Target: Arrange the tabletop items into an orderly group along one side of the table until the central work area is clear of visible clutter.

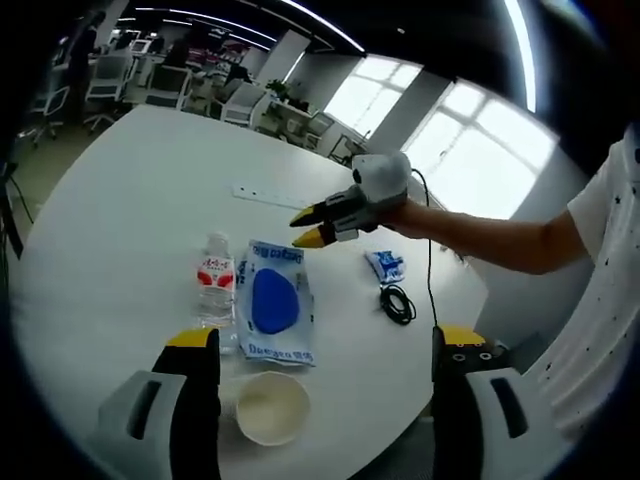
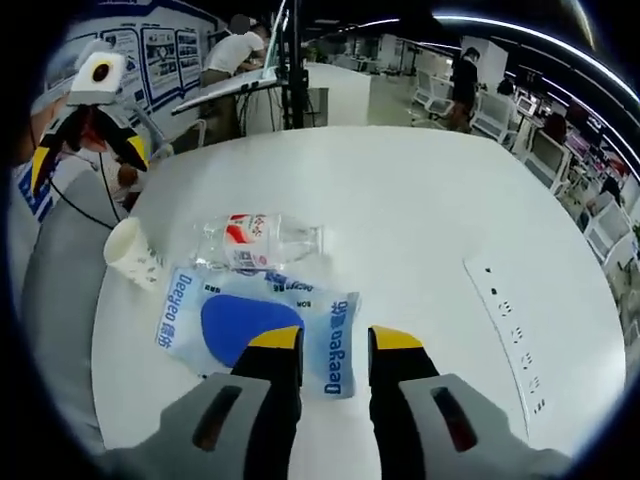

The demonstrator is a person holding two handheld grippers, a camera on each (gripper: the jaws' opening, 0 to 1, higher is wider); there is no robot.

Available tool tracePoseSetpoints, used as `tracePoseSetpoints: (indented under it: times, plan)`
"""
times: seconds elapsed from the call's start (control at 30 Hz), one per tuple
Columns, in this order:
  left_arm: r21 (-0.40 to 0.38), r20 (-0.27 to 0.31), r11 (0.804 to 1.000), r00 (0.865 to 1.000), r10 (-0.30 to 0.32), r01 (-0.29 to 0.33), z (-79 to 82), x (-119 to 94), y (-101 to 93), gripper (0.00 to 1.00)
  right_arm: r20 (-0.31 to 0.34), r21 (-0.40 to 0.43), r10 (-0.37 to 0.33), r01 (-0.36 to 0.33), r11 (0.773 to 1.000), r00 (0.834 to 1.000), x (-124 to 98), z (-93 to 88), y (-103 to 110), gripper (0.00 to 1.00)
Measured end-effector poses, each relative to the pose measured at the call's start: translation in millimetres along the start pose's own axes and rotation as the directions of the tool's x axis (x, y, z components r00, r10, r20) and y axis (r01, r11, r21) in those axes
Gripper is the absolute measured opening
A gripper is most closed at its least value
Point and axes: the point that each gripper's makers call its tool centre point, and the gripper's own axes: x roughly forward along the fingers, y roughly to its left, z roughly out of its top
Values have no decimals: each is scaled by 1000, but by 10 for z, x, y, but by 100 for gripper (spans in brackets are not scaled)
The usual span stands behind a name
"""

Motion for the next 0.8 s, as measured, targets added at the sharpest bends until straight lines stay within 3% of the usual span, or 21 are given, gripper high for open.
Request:
tracePoseSetpoints:
  times: [0.13, 0.43, 0.8]
  plan:
    - [-7, -2, 1000, 1000, 3, -3, -14, 14, 19, 90, -29, 33, 74, -73, 997, 997, 101, -33, -3, 23]
    - [-24, 9, 1000, 1000, 11, -11, 2, 21, 80, 90, -79, 39, 126, -123, 992, 989, 287, -35, -93, 19]
    - [-44, 22, 999, 1000, 17, -16, -18, 25, 127, 89, -164, 121, 240, -222, 968, 957, 428, -89, -63, 13]
